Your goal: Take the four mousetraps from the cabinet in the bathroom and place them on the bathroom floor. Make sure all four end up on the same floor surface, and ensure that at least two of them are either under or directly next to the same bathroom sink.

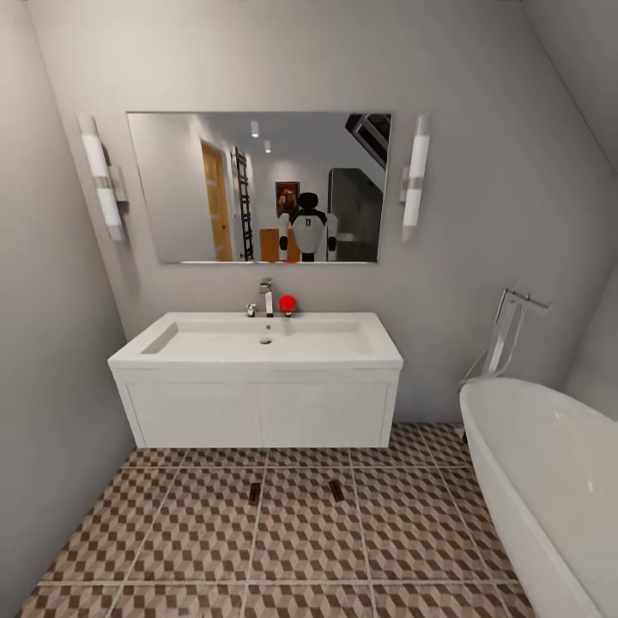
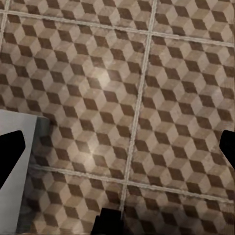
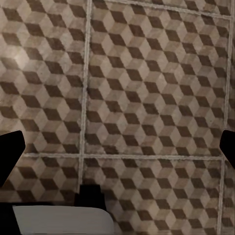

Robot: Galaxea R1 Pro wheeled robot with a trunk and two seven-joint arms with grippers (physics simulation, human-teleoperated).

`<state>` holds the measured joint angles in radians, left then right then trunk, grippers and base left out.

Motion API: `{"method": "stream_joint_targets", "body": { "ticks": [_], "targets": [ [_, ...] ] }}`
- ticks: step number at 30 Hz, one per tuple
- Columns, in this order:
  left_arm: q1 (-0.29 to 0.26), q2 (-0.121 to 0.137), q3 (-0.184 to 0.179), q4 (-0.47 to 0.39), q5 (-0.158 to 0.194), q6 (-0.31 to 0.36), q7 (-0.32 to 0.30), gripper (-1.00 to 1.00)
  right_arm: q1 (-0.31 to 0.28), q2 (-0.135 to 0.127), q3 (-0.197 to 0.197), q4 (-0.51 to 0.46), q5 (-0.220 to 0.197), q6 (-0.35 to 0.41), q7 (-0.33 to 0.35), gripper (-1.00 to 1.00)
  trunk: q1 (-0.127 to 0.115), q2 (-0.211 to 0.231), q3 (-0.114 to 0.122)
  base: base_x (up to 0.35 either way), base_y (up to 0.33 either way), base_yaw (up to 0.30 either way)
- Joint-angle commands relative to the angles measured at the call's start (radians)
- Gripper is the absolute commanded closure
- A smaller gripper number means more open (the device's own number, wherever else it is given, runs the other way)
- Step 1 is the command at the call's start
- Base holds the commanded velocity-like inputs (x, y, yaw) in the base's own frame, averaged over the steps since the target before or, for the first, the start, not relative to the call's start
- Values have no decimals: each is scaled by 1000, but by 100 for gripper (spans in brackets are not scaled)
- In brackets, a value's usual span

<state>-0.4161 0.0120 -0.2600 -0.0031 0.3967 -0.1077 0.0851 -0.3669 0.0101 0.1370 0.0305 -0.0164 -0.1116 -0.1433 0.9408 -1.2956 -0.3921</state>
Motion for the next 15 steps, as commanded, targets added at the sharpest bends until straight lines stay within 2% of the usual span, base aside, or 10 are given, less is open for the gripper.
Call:
{"method": "stream_joint_targets", "body": {
  "ticks": [1, 15],
  "targets": [
    [6, -2, -9, 0, 7, -1, 3, -100, 1, 0, 7, 3, -2, -6, -4, -100, -4, 7, 2, 0, 0, 0],
    [94, -11, -8, 0, 7, 2, 2, -100, 65, 3, 7, 3, -1, -9, -4, -100, -58, 105, 46, 0, 0, 0]
  ]
}}
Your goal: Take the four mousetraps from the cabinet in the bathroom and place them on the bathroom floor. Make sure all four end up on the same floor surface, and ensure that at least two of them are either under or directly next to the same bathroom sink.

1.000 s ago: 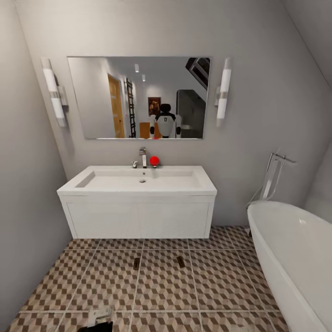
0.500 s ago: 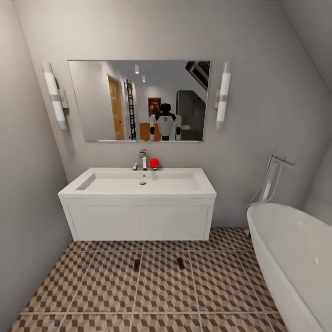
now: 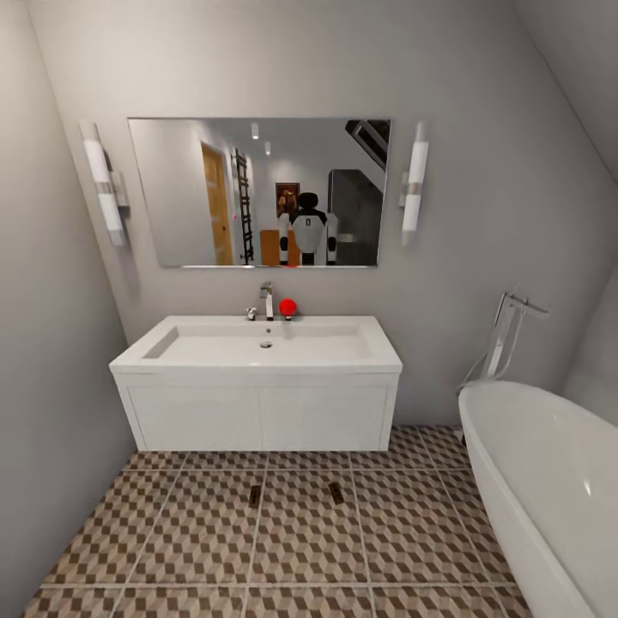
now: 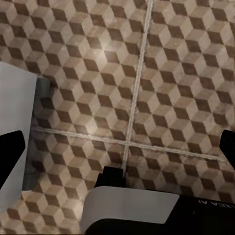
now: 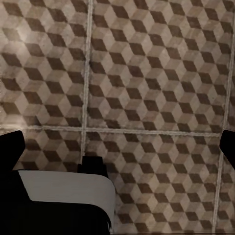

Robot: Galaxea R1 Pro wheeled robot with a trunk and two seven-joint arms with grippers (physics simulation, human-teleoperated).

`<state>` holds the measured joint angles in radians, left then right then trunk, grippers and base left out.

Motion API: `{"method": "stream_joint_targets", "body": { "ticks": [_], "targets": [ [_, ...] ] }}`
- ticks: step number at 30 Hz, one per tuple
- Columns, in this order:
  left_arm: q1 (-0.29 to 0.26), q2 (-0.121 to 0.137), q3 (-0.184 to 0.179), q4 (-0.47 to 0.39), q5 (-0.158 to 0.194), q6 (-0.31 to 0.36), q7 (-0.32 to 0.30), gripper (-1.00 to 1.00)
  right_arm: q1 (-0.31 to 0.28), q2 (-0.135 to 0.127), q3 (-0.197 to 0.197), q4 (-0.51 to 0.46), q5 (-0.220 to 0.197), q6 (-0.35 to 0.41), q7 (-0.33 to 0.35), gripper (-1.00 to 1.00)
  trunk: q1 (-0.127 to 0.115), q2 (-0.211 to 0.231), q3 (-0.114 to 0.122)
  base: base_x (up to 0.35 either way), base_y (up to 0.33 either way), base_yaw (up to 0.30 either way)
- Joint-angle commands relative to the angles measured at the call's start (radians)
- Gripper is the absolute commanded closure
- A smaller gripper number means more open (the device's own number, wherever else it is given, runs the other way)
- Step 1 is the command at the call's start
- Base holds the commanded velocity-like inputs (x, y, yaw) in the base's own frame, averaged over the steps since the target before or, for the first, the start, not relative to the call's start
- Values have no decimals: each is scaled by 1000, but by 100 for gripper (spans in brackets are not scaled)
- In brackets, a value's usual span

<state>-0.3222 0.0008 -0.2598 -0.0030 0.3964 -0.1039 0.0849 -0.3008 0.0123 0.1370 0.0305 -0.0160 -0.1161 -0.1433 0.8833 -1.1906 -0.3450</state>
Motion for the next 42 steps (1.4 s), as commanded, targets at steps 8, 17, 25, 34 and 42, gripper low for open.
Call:
{"method": "stream_joint_targets", "body": {
  "ticks": [8, 17, 25, 34, 42],
  "targets": [
    [64, -14, -9, 0, 6, -3, 2, -100, 37, 0, 7, 3, -2, -4, -4, -100, -31, 56, 24, 0, 0, 0],
    [126, -27, -8, -1, 7, -22, 2, -100, 90, 0, 7, 3, -2, -5, -3, -100, -65, 119, 52, 0, 0, 0],
    [136, -30, -9, -1, 8, -30, 2, -100, 117, -2, 7, 3, -1, -5, -3, -100, -92, 168, 74, 0, 0, 0],
    [138, -31, -8, -1, 9, -31, 2, -100, 127, 3, 8, 3, -2, -4, -2, -100, -92, 168, 74, 0, 0, 0],
    [138, -31, -8, -2, 10, -32, 3, -100, 129, 5, 9, 3, -1, -4, -2, -100, -92, 168, 74, 0, 0, 14]
  ]
}}
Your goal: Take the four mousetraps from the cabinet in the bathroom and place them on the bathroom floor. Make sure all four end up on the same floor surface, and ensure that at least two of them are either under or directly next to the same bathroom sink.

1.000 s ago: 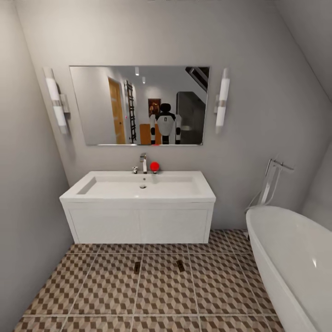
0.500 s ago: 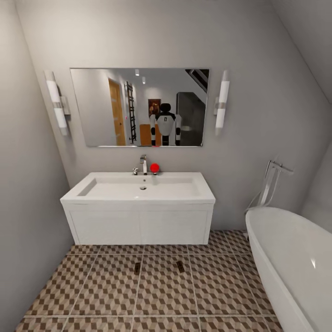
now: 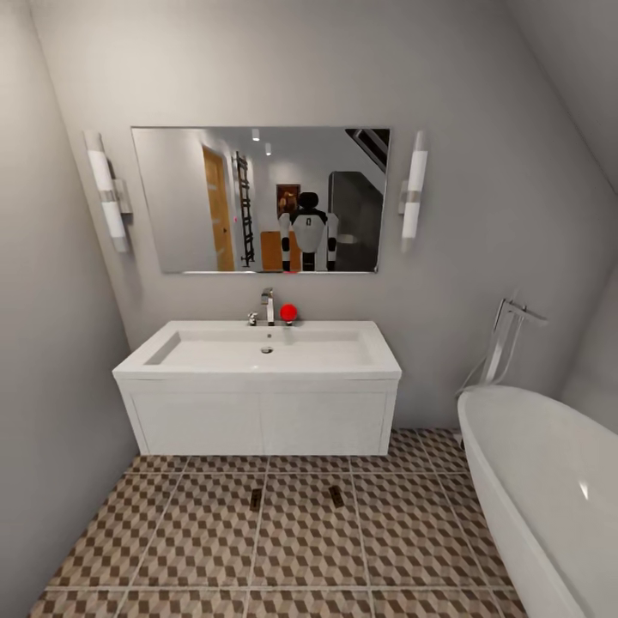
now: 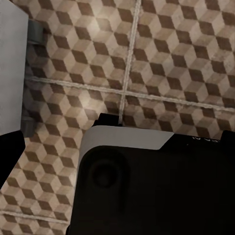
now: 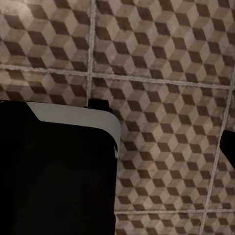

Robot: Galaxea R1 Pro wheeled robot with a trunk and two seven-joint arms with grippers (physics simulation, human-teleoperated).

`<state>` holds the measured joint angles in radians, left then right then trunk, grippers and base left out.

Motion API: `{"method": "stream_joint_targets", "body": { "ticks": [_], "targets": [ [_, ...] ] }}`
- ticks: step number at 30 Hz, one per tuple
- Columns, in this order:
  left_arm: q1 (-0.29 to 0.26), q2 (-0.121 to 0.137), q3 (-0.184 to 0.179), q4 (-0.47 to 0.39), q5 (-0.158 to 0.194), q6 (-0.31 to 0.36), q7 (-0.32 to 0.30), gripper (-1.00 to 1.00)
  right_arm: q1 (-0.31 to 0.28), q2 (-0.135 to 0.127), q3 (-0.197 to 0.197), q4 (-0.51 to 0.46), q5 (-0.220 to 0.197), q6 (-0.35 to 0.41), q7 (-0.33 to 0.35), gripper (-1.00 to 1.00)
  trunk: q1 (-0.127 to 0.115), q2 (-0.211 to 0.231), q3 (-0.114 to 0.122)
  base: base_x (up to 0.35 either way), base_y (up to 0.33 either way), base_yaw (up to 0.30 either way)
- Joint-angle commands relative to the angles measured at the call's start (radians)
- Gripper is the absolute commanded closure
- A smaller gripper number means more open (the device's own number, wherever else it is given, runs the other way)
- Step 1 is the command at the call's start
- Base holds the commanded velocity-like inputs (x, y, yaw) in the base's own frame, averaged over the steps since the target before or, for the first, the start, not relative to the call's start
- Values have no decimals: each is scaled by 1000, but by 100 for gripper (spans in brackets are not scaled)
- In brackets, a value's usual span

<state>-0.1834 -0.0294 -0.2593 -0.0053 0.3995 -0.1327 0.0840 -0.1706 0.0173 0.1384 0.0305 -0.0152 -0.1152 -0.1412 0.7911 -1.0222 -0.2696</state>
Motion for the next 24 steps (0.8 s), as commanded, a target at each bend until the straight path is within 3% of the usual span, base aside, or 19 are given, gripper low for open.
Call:
{"method": "stream_joint_targets", "body": {
  "ticks": [1, 24],
  "targets": [
    [-1, 0, -9, 1, 7, -3, 3, -100, -1, 1, 7, 3, -1, -5, -4, -100, 0, -1, -1, 0, 0, 109],
    [-1, -5, -8, 1, 4, -5, 3, -100, -1, -1, 10, 2, 1, -1, -4, -100, 0, -1, -1, 0, 0, 253]
  ]
}}
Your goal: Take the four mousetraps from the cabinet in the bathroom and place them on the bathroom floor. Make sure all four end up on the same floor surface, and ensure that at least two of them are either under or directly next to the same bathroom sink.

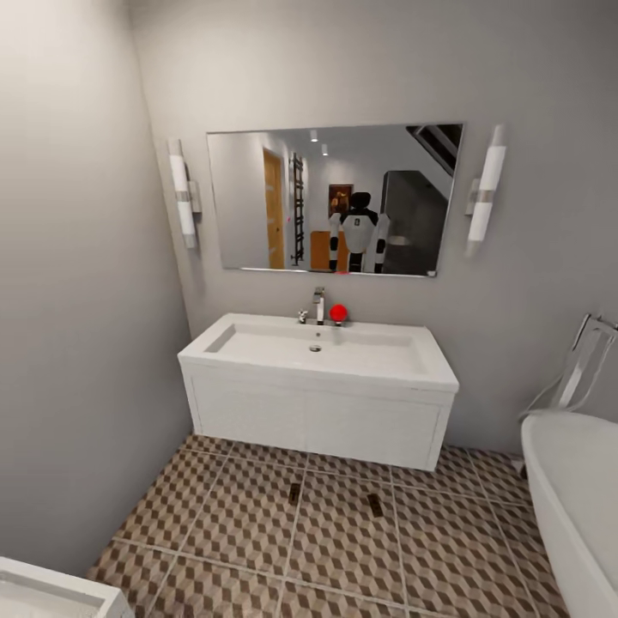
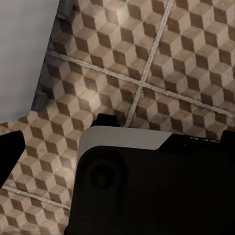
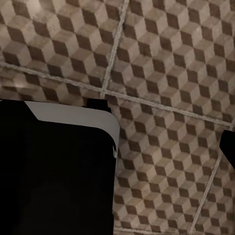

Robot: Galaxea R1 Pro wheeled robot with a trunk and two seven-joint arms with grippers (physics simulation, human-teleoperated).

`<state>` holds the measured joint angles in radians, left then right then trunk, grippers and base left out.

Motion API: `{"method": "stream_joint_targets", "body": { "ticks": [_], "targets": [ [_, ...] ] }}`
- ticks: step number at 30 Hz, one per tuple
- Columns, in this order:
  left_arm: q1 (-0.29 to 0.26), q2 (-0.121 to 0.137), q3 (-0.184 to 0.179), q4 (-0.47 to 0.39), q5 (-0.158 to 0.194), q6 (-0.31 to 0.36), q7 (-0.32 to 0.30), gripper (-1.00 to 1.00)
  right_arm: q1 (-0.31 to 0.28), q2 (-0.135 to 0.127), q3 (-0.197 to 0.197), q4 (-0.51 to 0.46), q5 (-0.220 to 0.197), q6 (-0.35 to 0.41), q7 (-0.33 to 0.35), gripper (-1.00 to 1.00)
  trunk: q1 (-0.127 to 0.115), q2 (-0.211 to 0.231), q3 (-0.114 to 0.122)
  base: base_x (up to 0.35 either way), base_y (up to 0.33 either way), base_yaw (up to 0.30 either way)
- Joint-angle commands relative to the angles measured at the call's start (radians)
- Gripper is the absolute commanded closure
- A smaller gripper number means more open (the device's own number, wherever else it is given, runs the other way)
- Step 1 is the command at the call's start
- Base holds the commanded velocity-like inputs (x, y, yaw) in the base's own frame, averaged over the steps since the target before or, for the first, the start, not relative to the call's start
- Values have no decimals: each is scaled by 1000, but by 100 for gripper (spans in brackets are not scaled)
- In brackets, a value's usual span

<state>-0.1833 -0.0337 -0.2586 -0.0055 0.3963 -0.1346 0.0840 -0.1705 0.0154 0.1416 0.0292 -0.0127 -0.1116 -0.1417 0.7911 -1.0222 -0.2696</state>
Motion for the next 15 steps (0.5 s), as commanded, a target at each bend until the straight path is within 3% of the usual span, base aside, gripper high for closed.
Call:
{"method": "stream_joint_targets", "body": {
  "ticks": [1, 15],
  "targets": [
    [-1, -1, -8, 1, 7, -3, 3, -100, -1, 1, 7, 3, -1, -5, -4, -100, 0, -1, -1, 0, 0, 276],
    [-1, 1, -10, -1, 9, 3, 6, -100, -1, -1, 7, 3, -1, -10, -4, -100, 0, -1, -1, 0, 0, 277]
  ]
}}
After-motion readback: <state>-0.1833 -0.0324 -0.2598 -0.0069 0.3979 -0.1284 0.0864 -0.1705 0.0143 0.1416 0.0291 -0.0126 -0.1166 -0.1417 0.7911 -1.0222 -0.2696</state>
